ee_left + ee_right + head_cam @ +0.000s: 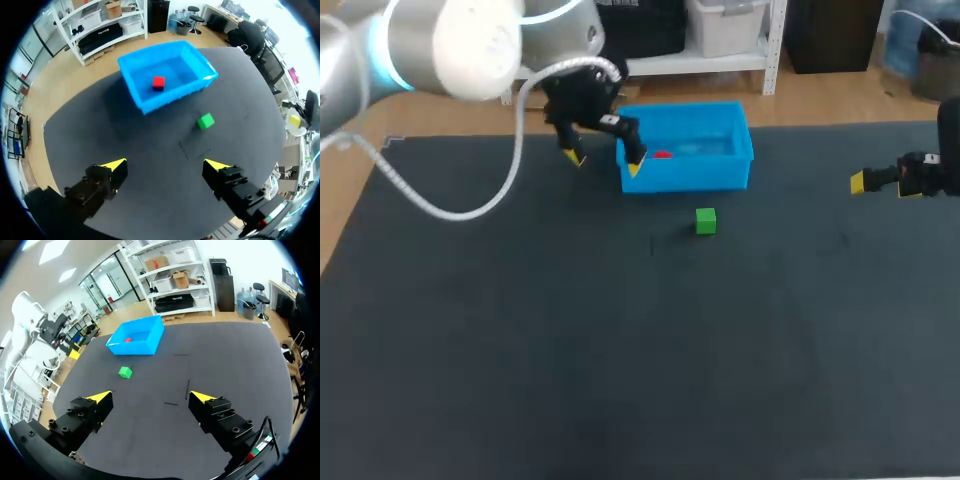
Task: Use the left arm to pick the red cube and place it into the blue plastic box first, then use the right arm to grasp the green cube and put it into the same blue plastic box after the first action is fully finished.
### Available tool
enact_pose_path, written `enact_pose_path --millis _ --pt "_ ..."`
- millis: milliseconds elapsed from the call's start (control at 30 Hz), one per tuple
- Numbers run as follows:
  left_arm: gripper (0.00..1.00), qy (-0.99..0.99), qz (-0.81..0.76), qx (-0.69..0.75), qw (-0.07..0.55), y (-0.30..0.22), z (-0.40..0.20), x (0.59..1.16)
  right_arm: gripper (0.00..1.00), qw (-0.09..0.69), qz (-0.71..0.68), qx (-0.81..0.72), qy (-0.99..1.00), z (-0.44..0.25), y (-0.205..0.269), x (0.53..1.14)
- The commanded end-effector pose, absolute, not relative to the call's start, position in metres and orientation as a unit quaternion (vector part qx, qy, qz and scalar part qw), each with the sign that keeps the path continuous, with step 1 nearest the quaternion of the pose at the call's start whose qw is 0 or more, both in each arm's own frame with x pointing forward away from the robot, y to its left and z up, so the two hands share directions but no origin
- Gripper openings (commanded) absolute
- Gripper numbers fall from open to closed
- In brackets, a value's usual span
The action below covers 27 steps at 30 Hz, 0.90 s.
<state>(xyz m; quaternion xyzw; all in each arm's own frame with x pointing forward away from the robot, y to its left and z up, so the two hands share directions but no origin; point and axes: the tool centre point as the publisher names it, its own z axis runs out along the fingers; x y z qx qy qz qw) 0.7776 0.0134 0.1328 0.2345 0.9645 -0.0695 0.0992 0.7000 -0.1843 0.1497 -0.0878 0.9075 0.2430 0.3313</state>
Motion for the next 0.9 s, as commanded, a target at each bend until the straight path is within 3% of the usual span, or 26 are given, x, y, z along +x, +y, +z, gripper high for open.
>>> enact_pose_path --millis 33,900 --pt "1.00 0.917 -0.127 0.212 0.312 0.038 0.124 0.734 1.00 0.331 0.243 -0.088 0.908 0.150 -0.185 0.700" --pt "1.00 0.913 -0.161 0.222 0.303 0.072 0.130 0.735 1.00 0.331 0.243 -0.088 0.908 0.150 -0.185 0.700"
